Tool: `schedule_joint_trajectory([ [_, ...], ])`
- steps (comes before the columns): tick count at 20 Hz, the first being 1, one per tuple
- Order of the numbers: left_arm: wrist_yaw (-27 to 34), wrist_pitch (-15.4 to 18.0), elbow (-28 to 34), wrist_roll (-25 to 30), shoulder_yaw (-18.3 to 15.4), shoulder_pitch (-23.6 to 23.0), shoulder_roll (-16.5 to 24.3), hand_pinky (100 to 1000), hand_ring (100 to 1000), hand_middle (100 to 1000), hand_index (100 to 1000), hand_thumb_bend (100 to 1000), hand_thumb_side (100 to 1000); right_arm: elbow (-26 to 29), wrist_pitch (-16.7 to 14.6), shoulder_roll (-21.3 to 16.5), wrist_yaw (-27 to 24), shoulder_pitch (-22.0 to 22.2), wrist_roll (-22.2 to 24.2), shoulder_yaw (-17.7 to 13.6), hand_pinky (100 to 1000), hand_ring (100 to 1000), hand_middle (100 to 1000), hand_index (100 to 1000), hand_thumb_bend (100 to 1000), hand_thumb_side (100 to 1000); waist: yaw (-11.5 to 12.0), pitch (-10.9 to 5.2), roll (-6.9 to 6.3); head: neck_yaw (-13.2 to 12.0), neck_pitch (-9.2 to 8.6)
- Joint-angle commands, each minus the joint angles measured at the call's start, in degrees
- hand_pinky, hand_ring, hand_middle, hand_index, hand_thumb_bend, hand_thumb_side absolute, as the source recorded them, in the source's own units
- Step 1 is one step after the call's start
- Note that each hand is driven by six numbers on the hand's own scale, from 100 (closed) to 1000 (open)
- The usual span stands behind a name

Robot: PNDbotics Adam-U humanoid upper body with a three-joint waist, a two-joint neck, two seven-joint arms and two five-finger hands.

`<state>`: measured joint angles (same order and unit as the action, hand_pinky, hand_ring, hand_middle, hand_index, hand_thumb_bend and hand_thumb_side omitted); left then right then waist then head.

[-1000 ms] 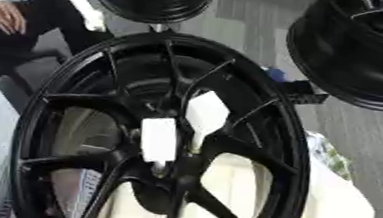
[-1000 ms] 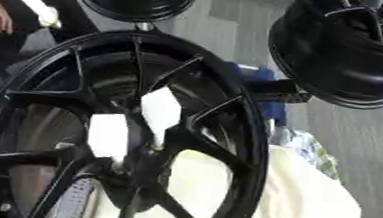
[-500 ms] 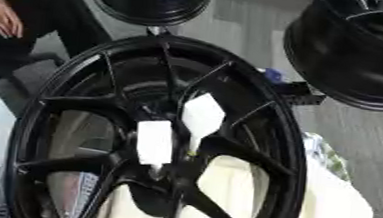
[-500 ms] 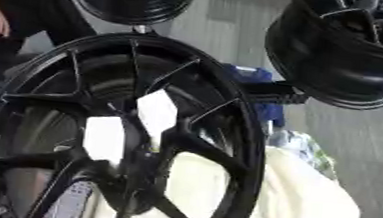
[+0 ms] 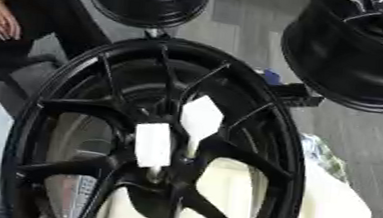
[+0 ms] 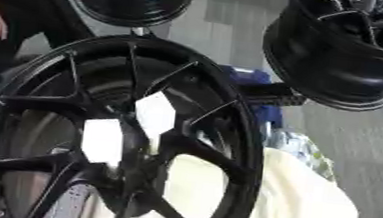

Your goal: Pull the pin out of the wheel hub.

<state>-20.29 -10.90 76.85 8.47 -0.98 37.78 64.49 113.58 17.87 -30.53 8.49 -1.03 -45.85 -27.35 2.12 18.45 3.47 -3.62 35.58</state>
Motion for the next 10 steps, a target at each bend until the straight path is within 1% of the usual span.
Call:
schedule_joint_trajectory([
  [1, -1.25, 0.68, -0.2, 1.56, 0.3, 0.4, 1.03, 846, 802, 699, 823, 100, 206, 1.02, 6.05, -1.24, 0.53, -0.31, -6.12, -0.75, 832, 603, 654, 846, 447, 270, -0.08, -0.84, -0.17, 0.01, -0.88],
  [2, -1.69, 0.93, -0.36, 2.33, 0.43, 0.42, 0.82, 873, 850, 770, 864, 120, 291, 1.02, 6.06, -1.24, 0.54, -0.32, -6.12, -0.76, 832, 603, 654, 846, 446, 270, -0.08, -0.85, -0.15, -0.04, -0.88],
  [3, -2.19, 0.94, -0.53, 2.87, 0.46, 0.46, 0.64, 877, 857, 778, 871, 130, 315, 1.02, 6.06, -1.23, 0.55, -0.35, -6.12, -0.77, 832, 603, 654, 846, 446, 270, -0.06, -0.85, -0.14, -0.07, -0.89],
  [4, -2.68, 0.76, -0.69, 3.06, 0.41, 0.51, 0.5, 893, 882, 808, 890, 161, 369, 1.02, 6.07, -1.22, 0.55, -0.39, -6.12, -0.77, 832, 603, 654, 846, 446, 270, -0.04, -0.86, -0.13, -0.07, -0.93],
  [5, -3.21, 0.25, -0.93, 2.9, 0.32, 0.52, 0.39, 898, 888, 815, 895, 165, 374, 1.02, 6.07, -1.21, 0.54, -0.41, -6.12, -0.75, 832, 603, 654, 846, 446, 270, -0.04, -0.86, -0.11, -0.03, -0.97],
  [6, -3.64, -0.37, -1.19, 2.6, 0.25, 0.5, 0.31, 903, 896, 826, 905, 158, 356, 1.02, 6.08, -1.21, 0.54, -0.4, -6.12, -0.75, 832, 603, 654, 846, 446, 270, -0.05, -0.86, -0.09, 0.0, -0.94],
  [8, -4.02, -1.6, -1.74, 1.88, 0.06, 0.48, 0.22, 906, 899, 826, 908, 141, 351, 1.02, 6.11, -1.22, 0.57, -0.33, -6.12, -0.79, 832, 603, 654, 846, 447, 270, -0.05, -0.88, -0.07, 0.0, -0.85],
  [9, -4.02, -2.24, -2.04, 1.27, -0.11, 0.47, 0.18, 906, 899, 826, 907, 138, 356, 1.02, 6.13, -1.19, 0.58, -0.31, -6.12, -0.84, 832, 603, 654, 846, 447, 270, -0.03, -0.88, -0.05, 0.01, -0.82],
  [10, -3.85, -2.74, -2.28, 0.77, -0.18, 0.43, 0.14, 907, 900, 826, 908, 137, 386, 1.02, 6.13, -1.17, 0.58, -0.3, -6.12, -0.86, 832, 603, 654, 846, 448, 270, -0.01, -0.88, -0.04, 0.01, -0.82],
])
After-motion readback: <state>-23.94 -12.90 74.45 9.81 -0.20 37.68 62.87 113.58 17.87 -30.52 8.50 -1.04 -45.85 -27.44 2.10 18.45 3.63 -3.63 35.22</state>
